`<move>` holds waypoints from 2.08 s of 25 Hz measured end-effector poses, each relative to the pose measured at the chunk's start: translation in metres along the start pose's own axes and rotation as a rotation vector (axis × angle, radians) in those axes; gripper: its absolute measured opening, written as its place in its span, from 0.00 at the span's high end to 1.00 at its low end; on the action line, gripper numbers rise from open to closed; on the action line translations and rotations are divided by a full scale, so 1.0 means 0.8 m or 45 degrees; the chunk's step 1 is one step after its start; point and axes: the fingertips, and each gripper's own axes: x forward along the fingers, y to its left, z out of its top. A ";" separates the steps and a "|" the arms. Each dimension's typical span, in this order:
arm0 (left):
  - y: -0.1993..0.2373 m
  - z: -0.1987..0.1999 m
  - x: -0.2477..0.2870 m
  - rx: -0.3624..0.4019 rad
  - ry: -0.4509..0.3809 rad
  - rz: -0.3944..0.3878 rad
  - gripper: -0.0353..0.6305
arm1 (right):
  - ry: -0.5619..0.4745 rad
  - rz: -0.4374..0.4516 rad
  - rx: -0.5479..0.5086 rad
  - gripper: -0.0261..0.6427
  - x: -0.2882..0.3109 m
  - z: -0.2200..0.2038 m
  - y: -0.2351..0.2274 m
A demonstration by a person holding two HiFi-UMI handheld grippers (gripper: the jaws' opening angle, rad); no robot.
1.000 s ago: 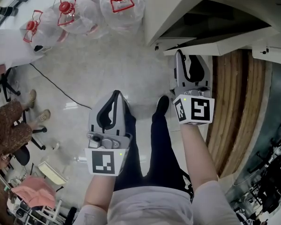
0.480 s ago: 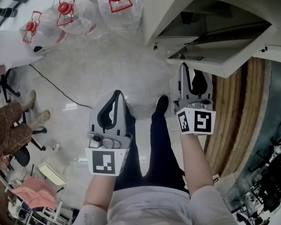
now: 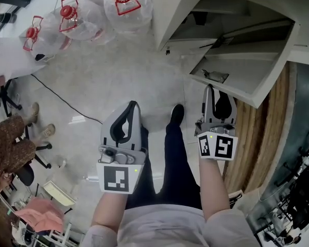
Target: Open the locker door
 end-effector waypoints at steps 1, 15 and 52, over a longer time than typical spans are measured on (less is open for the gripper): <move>-0.003 0.000 0.000 0.004 0.003 -0.008 0.93 | 0.004 -0.011 -0.001 0.76 -0.006 -0.001 -0.004; -0.068 -0.001 0.013 0.065 0.026 -0.179 0.93 | 0.008 -0.134 -0.015 0.76 -0.053 -0.016 -0.049; -0.261 0.000 0.103 0.180 0.104 -0.507 0.93 | -0.011 -0.601 0.068 0.93 -0.142 -0.022 -0.258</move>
